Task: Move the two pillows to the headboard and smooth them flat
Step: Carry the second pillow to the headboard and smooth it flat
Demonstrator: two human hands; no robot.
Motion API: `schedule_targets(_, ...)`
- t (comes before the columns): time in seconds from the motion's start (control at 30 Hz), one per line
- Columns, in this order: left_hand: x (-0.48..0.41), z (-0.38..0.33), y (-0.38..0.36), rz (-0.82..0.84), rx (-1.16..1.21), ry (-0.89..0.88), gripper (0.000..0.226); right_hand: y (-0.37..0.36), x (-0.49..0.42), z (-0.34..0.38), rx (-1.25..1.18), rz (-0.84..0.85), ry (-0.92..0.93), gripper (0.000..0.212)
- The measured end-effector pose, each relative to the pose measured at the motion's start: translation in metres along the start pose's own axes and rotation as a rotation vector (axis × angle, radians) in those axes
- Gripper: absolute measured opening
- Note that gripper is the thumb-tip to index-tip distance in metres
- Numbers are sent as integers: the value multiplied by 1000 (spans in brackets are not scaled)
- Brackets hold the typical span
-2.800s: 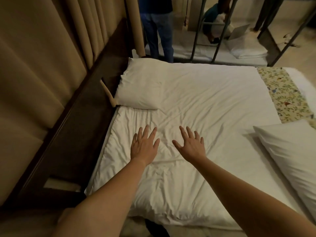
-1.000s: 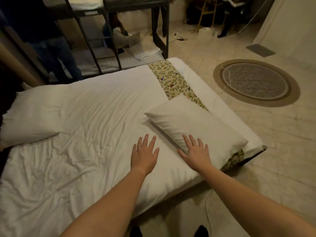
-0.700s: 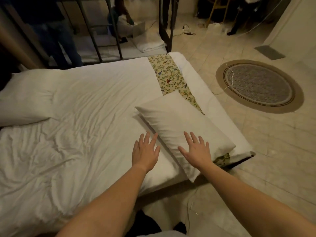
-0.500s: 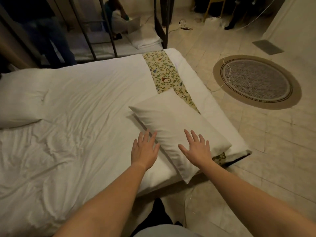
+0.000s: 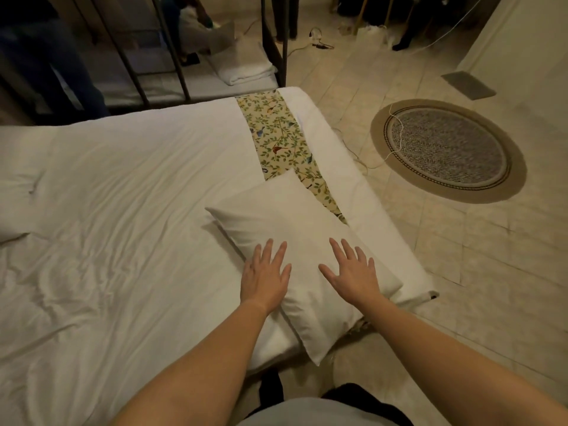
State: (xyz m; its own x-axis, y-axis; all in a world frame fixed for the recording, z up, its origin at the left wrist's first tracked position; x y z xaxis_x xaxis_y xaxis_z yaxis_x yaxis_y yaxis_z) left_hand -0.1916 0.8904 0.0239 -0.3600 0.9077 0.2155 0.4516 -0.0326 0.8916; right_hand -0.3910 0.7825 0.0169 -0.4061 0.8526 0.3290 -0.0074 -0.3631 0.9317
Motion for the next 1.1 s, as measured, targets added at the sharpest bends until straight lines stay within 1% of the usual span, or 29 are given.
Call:
schedule_targets(0.23, -35, 2, -11, -12, 23, 139, 62, 3, -63, -11, 36, 49, 113, 80)
schedule_targets(0.57, -72, -25, -51, -104, 135, 480, 62, 10, -157, -47, 155, 162, 393, 81)
schedule_targets(0.7, -75, -33, -64, -141, 188, 584, 62, 7, -183, -52, 192, 205, 482, 81)
schedule_targets(0.87, -76, -26, -77, -161, 198, 648, 62, -8, -202, -48, 199, 241, 530, 80)
schedule_targets(0.93, -78, -17, -84, -165, 237, 674, 62, -14, -208, -45, 193, 249, 533, 80)
schedule_targets(1.1, -91, 8, -112, -143, 319, 704, 61, -33, -233, -41, 95, 265, 507, 80)
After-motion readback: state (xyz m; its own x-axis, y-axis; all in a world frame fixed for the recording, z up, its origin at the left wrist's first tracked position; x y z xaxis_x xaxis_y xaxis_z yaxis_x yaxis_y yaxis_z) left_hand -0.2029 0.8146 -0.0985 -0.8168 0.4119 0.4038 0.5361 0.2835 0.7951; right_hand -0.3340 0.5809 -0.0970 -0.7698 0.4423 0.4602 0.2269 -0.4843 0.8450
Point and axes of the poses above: each hand's wrist, its own x-axis away from the middle knuckle, its own y-axis out of the back of the hand, z = x × y, the point moved 10 cm from there along -x, towards the middle knuckle, and after that the axes turned 4 degrees about x, right-handed, at the moved point
